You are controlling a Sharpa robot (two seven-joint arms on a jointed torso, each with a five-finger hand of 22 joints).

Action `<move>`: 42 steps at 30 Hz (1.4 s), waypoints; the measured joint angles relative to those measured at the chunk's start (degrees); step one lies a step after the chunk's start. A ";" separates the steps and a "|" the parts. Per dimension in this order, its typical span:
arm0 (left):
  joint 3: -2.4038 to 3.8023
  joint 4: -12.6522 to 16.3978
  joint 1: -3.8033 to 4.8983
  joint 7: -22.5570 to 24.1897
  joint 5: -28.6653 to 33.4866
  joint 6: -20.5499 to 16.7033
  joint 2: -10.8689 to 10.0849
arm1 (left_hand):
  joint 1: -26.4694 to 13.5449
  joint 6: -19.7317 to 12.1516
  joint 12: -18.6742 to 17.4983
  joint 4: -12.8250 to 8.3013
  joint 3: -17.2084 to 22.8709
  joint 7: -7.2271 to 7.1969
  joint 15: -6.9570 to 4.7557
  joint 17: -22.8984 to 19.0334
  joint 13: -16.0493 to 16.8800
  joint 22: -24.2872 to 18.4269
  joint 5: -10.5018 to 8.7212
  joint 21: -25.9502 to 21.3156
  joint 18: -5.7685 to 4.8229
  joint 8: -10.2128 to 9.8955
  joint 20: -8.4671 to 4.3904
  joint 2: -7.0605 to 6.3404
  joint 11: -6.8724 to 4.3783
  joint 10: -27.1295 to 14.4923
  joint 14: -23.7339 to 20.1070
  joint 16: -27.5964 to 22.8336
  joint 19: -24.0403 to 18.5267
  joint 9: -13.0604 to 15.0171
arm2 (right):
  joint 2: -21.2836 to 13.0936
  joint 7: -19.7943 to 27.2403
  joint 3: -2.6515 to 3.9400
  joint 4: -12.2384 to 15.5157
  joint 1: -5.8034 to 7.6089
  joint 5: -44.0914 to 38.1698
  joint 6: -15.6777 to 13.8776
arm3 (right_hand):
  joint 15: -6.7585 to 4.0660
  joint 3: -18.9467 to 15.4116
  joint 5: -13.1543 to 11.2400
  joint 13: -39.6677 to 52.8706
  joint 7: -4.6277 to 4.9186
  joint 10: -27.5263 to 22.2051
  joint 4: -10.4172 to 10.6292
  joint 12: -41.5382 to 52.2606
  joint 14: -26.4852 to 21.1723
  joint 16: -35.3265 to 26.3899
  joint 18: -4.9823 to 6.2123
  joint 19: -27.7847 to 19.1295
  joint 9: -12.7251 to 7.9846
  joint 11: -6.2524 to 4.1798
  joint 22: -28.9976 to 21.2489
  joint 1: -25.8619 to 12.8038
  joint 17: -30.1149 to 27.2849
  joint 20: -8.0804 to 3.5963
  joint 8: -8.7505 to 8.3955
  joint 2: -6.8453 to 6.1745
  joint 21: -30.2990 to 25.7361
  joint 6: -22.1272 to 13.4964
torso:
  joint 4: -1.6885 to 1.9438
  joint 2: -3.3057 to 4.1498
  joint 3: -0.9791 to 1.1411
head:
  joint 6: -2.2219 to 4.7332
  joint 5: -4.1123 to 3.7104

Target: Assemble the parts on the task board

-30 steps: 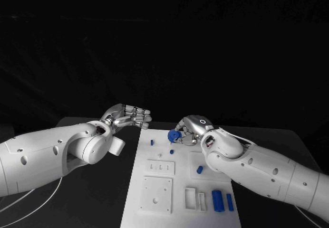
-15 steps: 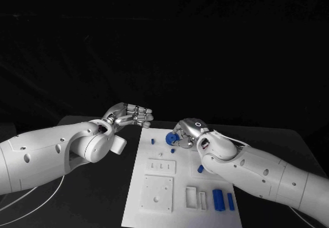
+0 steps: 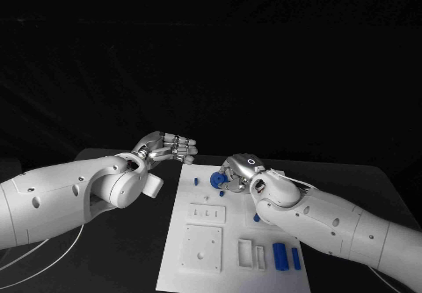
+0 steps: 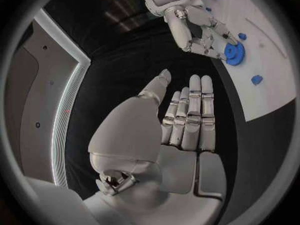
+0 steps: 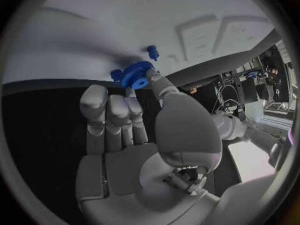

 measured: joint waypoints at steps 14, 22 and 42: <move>0.00 0.00 -0.01 -0.03 0.00 0.05 -0.08 | 0.00 0.00 0.00 0.00 0.00 0.00 0.00 0.00 0.00 -0.01 0.00 0.45 0.00 0.00 0.21 0.00 0.00 0.00 0.00 0.00 -0.21 0.00 | -0.15 0.07 -0.22 -0.33 -0.44 -0.17 0.11 | 0.00 0.07 0.00 0.00 0.01 0.00 0.06 -0.27 0.00 0.00 -0.01 0.00 -0.03 0.00 0.00 0.01 -0.05 0.00 -0.17 0.01 0.00 -0.02 | -0.07 -0.02 0.03 | -0.27 0.03; 0.00 0.02 0.00 -0.05 0.00 0.08 -0.11 | 0.00 0.00 0.00 0.00 0.00 0.00 0.00 0.00 0.00 -0.01 0.00 0.45 0.00 0.00 0.21 0.00 0.00 0.00 0.00 0.00 -0.20 0.00 | -0.19 0.07 -0.29 -0.71 -0.66 -0.15 0.42 | 0.00 -0.45 -0.22 -0.47 0.91 -0.32 1.04 -0.97 0.00 -0.30 -0.01 0.00 -0.26 0.31 0.00 -0.64 -0.25 0.00 -0.08 -0.04 -0.62 -3.62 | -0.15 -0.02 0.07 | -0.20 0.05; 0.00 0.04 0.00 -0.19 -0.01 0.12 -0.09 | 0.00 0.00 0.00 0.00 0.00 0.00 0.00 0.00 0.00 -0.11 0.00 0.45 0.00 0.00 0.21 0.00 0.00 0.00 0.00 0.00 -0.20 0.00 | 0.27 1.49 -0.33 -1.57 -0.51 2.12 2.08 | 0.01 -2.99 3.12 -1.86 1.84 -1.03 13.44 -2.00 -0.01 -1.34 0.00 0.00 -0.54 1.02 -0.01 -4.55 -0.37 0.00 0.01 0.65 -1.90 -8.38 | -0.11 0.00 0.04 | -0.02 -0.10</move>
